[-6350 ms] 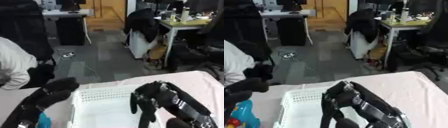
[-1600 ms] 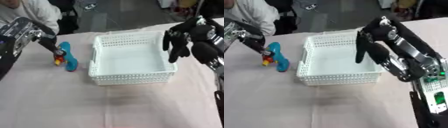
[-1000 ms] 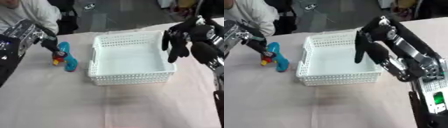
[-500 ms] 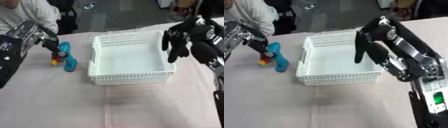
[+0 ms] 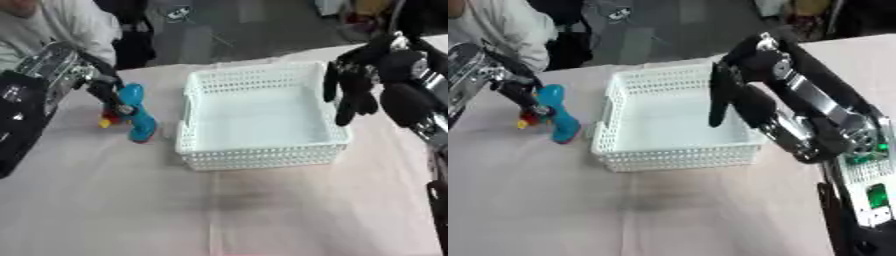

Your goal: Pick up objects on the table and place them in the box.

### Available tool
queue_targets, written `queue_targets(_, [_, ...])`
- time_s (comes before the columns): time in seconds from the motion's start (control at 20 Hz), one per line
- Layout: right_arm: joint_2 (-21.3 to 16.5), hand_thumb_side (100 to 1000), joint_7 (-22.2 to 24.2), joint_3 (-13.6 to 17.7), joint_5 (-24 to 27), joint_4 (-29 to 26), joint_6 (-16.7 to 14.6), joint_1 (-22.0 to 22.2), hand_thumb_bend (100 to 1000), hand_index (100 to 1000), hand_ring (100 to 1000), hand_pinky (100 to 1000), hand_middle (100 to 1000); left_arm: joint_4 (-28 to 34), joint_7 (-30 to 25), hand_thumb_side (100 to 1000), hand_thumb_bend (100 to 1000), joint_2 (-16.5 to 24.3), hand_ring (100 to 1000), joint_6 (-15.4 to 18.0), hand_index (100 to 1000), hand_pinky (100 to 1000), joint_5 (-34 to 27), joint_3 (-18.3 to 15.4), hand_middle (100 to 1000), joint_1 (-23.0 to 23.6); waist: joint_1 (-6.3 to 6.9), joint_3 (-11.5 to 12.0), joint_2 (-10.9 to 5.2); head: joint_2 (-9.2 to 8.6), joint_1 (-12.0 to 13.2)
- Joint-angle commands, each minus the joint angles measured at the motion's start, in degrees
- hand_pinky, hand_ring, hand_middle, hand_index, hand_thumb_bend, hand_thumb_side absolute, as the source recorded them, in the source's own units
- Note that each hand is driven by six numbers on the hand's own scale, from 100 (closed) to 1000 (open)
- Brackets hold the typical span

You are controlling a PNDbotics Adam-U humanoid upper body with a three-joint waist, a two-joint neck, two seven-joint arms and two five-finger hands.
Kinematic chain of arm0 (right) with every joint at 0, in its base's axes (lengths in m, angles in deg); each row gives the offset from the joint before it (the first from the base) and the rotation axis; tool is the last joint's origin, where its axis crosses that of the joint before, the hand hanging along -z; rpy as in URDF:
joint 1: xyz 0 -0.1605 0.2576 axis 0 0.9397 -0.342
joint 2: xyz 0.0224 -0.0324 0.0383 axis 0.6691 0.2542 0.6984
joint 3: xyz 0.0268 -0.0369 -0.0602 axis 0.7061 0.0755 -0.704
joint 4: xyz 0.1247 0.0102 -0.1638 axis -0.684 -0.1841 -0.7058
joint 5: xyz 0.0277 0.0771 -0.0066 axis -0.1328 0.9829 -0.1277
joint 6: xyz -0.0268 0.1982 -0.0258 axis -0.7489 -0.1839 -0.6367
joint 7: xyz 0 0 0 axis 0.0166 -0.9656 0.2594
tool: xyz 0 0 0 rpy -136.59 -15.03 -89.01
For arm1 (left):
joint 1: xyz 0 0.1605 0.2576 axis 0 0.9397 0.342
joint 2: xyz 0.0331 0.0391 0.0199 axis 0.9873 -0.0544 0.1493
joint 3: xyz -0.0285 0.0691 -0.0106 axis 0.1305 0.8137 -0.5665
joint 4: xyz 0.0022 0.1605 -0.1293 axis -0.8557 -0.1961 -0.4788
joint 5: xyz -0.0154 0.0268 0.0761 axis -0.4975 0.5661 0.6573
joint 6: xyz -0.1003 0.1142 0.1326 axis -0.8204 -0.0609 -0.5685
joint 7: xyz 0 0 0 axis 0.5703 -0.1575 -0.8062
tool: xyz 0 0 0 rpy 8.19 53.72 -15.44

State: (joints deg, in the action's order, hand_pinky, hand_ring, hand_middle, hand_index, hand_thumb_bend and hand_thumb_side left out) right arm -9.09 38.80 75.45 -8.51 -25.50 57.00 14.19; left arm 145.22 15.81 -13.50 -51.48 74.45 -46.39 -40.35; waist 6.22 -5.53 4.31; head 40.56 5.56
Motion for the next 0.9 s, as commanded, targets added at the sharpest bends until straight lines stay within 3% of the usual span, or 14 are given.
queue_targets(0.05, [0.35,1000,4.16,0.01,0.31,-1.13,-4.02,-1.39,100,479,201,412,195,-0.15,-2.06,1000,723,1.14,685,2.99,961,473,0.74,-0.03,820,-0.54,-0.05,-0.04,-0.86,-0.31,0.27])
queue_targets(0.25, [0.35,1000,4.20,-0.01,0.29,-1.09,-3.99,-1.36,100,479,201,412,195,-0.91,-2.06,1000,643,0.87,687,4.10,949,485,1.46,0.39,816,-0.40,-0.05,-0.06,-0.87,-0.27,0.40])
queue_targets(0.4, [0.38,1000,4.23,0.00,0.29,-1.09,-3.98,-1.36,100,479,201,412,195,-1.64,-2.06,776,586,0.59,717,4.69,950,503,1.79,0.61,845,-0.19,-0.05,-0.09,-0.88,-0.21,0.46])
queue_targets(0.5, [0.41,1000,4.23,0.00,0.29,-1.11,-3.98,-1.37,100,479,201,412,195,-1.88,-2.06,717,566,0.44,721,4.74,955,495,1.76,0.57,854,-0.06,-0.05,-0.11,-0.87,-0.16,0.46])
queue_targets(0.65, [0.42,1000,4.20,0.02,0.27,-1.15,-3.96,-1.39,100,479,201,412,195,-1.84,-2.06,692,519,0.33,719,4.67,945,486,1.51,0.45,856,0.04,-0.04,-0.13,-0.85,-0.12,0.42])
queue_targets(0.75, [0.42,1000,4.18,0.03,0.27,-1.16,-3.96,-1.40,100,478,201,412,195,-1.19,-2.06,661,418,0.21,699,4.35,902,451,0.47,0.22,839,0.07,-0.05,-0.14,-0.83,-0.11,0.36])
queue_targets(0.9, [0.45,1000,4.16,0.02,0.26,-1.18,-3.96,-1.43,100,478,200,412,195,0.23,-2.06,646,416,0.12,705,3.65,901,451,-1.71,0.29,853,0.18,-0.05,-0.18,-0.80,-0.15,0.27])
